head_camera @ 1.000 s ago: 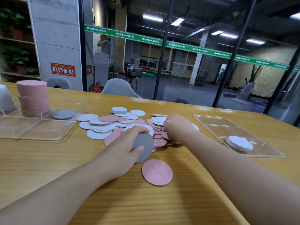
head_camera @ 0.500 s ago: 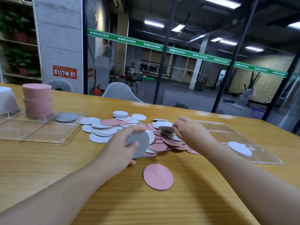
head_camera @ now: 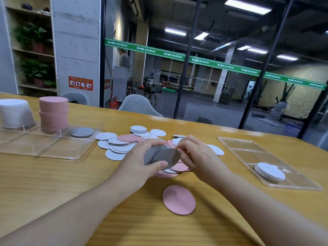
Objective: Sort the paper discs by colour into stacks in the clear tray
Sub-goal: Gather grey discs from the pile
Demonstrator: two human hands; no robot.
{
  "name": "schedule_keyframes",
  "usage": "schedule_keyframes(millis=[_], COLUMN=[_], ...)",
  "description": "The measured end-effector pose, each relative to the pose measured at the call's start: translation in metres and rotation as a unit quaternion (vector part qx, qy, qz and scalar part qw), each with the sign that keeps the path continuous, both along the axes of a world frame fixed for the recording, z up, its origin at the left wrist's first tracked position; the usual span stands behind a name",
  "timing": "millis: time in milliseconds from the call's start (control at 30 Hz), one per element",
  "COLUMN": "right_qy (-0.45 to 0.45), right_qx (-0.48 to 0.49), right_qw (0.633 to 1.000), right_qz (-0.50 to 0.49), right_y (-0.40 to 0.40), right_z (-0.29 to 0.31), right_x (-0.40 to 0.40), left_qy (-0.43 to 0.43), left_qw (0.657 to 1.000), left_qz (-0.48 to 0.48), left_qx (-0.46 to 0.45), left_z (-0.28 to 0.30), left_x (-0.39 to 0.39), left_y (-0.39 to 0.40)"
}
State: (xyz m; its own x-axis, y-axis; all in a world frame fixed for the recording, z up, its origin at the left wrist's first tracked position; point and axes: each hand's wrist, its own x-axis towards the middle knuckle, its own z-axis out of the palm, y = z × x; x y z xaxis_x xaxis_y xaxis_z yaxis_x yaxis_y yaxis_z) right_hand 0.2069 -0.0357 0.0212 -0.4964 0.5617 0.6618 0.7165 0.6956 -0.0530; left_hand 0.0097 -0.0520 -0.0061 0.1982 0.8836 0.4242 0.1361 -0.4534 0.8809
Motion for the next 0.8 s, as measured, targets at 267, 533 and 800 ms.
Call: schedule_keyframes(millis=[267,533,800], right_qy=[0.012,-0.012,-0.060], right_qx=[0.000,-0.032,-0.116], right_qw=[1.000,0.999,0.983], right_qz=[0.023,-0.034,-0.131], right_y=[0.025,0.064,0.121], right_z=[0.013,0.011,0.011], right_x=[-0.028,-0.043,-0.079], left_qy=[0.037,0.035,0.068], left_qw=[0.999,0.997,0.991], left_qz=[0.001,0.060,0.117], left_qx=[-0.020,-0.021,0.007], left_z=[0.018,0.013,-0.007], left_x=[-0.018,-0.066,-0.078], left_y=[0.016,0.044,0.055])
